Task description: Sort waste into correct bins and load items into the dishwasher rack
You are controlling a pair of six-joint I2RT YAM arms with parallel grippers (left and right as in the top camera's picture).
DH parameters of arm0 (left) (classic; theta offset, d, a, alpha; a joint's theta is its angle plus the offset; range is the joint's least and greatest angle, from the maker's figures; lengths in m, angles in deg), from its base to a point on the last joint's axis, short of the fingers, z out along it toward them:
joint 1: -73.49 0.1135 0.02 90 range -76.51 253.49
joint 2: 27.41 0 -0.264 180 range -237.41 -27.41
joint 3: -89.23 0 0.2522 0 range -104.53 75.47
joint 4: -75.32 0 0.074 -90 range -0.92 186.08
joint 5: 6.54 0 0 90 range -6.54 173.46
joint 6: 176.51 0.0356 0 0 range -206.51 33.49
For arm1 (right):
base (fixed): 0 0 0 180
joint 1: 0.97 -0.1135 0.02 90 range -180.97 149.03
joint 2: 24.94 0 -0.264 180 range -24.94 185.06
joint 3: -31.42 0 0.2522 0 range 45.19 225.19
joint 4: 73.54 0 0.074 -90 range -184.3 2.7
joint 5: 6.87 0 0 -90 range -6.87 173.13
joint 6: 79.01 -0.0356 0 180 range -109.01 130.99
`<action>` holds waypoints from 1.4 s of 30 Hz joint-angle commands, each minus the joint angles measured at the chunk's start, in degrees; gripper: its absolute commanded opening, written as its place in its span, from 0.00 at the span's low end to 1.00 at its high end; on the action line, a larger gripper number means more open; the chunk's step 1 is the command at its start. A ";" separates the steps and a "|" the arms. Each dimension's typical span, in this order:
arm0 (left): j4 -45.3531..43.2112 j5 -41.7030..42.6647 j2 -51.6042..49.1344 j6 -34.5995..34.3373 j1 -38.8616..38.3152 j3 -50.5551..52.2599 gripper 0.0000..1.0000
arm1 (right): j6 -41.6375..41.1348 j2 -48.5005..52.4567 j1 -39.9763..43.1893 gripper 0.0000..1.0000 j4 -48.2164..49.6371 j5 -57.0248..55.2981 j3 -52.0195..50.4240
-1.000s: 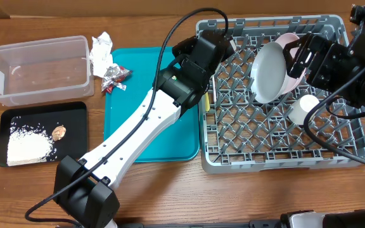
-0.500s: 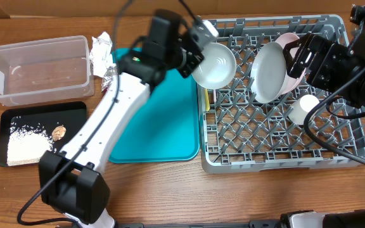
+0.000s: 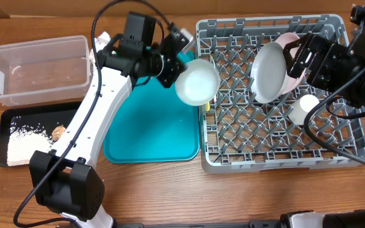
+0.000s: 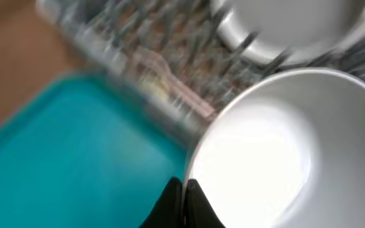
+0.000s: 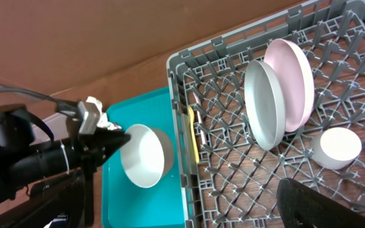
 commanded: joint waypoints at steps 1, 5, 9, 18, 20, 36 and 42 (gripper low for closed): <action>5.40 -11.39 -0.63 -4.72 2.93 0.87 0.04 | 0.13 -0.09 0.11 1.00 0.24 0.35 0.00; 2.75 -10.03 -0.72 -5.77 6.80 10.45 0.04 | 0.13 -0.09 0.11 1.00 0.24 0.35 0.00; 0.17 -10.05 -0.72 -7.30 9.92 16.00 0.13 | 1.55 -0.11 0.11 1.00 0.24 0.35 0.00; 4.09 2.58 -0.70 -8.50 13.07 12.22 0.32 | 1.66 -0.09 0.11 1.00 0.24 0.35 0.00; 8.57 5.01 -0.70 -8.50 10.75 10.69 0.47 | 1.66 -0.09 0.11 1.00 0.24 0.35 0.00; -3.26 -16.17 -0.96 -9.44 -2.45 23.71 0.51 | 1.64 -0.09 0.11 1.00 0.24 0.35 0.00; -9.38 -16.20 -1.31 -9.42 -3.52 26.99 0.32 | 1.66 -0.04 0.11 1.00 0.24 0.35 0.00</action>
